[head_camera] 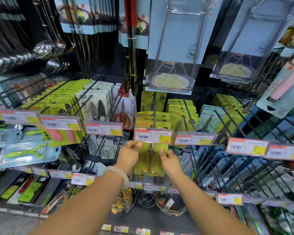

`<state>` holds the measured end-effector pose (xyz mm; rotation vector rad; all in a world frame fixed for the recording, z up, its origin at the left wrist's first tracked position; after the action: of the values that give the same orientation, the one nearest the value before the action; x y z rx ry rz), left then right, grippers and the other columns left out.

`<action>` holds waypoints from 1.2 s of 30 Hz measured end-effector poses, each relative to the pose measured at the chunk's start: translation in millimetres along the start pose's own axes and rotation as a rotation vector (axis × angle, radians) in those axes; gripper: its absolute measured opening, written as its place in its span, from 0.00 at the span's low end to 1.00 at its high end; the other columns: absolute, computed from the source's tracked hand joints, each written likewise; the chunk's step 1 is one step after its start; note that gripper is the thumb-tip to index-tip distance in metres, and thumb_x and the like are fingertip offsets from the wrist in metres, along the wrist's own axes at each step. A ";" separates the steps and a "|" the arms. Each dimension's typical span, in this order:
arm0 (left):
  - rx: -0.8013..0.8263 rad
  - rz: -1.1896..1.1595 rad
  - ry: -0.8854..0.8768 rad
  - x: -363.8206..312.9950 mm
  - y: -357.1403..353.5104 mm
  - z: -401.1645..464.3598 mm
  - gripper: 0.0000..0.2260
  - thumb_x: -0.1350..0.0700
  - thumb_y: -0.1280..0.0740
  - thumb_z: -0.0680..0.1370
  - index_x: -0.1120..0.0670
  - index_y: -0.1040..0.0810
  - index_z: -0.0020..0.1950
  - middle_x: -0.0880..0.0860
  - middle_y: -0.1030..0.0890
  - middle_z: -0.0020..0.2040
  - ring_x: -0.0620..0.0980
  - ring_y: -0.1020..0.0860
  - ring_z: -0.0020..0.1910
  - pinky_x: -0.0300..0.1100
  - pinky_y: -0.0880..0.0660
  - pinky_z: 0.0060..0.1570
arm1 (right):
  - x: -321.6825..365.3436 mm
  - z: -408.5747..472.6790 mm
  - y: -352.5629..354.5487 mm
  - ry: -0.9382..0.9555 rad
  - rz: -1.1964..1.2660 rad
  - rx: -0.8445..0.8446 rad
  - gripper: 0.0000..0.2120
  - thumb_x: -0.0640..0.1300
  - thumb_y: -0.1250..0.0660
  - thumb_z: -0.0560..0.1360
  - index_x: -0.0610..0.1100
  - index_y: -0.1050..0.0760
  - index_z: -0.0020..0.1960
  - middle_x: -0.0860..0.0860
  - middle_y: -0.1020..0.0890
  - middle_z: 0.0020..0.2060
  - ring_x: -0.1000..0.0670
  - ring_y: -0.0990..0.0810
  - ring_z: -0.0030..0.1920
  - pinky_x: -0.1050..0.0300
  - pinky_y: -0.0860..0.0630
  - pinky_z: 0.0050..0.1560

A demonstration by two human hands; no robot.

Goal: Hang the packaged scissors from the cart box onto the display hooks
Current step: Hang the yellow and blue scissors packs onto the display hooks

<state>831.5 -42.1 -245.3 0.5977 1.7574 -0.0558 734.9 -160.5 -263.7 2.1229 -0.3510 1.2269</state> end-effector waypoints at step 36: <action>0.850 1.338 -1.118 -72.7 -541.7 -444.6 0.23 0.53 0.37 0.77 0.57 0.37 0.70 0.59 0.35 0.69 0.61 0.38 0.70 0.54 0.37 0.68 | -323.7 -306.0 535.5 -0.415 -0.754 -0.553 0.23 0.52 0.38 0.76 0.42 0.36 0.66 0.42 0.29 0.63 0.41 0.32 0.65 0.49 0.32 0.64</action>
<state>217.1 -384.1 -200.9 1.7982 -0.0271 -0.1595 79.5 -391.3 -215.0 1.7359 -0.0307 0.2145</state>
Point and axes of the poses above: each hand's wrist, its own z-axis towards the middle knuckle, its own y-axis out of the back of the hand, x = y × z, the point moved 4 cm from there along z, towards the middle knuckle
